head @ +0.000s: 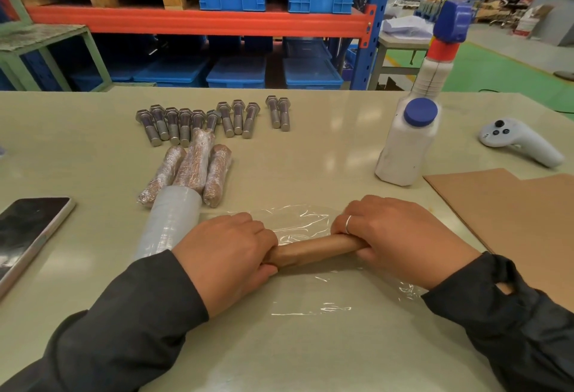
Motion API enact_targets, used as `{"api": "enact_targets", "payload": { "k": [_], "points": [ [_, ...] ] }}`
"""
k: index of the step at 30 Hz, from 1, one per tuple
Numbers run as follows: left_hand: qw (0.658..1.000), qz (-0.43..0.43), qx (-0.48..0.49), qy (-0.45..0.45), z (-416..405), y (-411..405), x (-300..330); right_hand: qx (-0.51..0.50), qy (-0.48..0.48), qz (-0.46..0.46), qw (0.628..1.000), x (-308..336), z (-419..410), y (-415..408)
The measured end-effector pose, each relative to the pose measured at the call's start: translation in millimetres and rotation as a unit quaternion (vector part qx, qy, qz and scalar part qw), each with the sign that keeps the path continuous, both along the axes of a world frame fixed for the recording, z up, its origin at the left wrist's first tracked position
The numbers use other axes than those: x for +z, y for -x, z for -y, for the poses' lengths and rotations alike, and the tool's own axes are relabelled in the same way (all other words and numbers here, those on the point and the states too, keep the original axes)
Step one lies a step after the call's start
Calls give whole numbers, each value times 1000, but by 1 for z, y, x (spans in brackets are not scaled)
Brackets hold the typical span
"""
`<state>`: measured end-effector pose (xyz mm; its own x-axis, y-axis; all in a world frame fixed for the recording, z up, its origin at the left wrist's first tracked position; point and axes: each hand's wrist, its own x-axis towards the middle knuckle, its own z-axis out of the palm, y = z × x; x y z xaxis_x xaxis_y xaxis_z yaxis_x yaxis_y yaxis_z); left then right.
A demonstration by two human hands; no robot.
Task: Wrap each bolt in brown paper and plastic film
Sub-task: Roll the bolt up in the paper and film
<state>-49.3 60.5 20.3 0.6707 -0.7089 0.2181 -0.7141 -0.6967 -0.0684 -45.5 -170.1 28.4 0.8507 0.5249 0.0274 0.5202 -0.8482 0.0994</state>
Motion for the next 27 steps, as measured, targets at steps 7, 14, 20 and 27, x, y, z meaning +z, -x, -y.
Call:
{"api": "enact_targets", "payload": {
  "k": [7,14,20,27],
  "points": [
    [998,-31,42,-29,3,-1,4,-26,-121,-85,989,6,3,-3],
    [999,-16,48,-5,7,-1,1,-84,-246,-246,934,13,15,-3],
    [997,-46,37,-52,11,2,10,-149,-323,-239,903,10,5,-3],
    [998,-25,27,-55,8,2,6,-173,-314,-217,908,17,-6,3]
  ]
}}
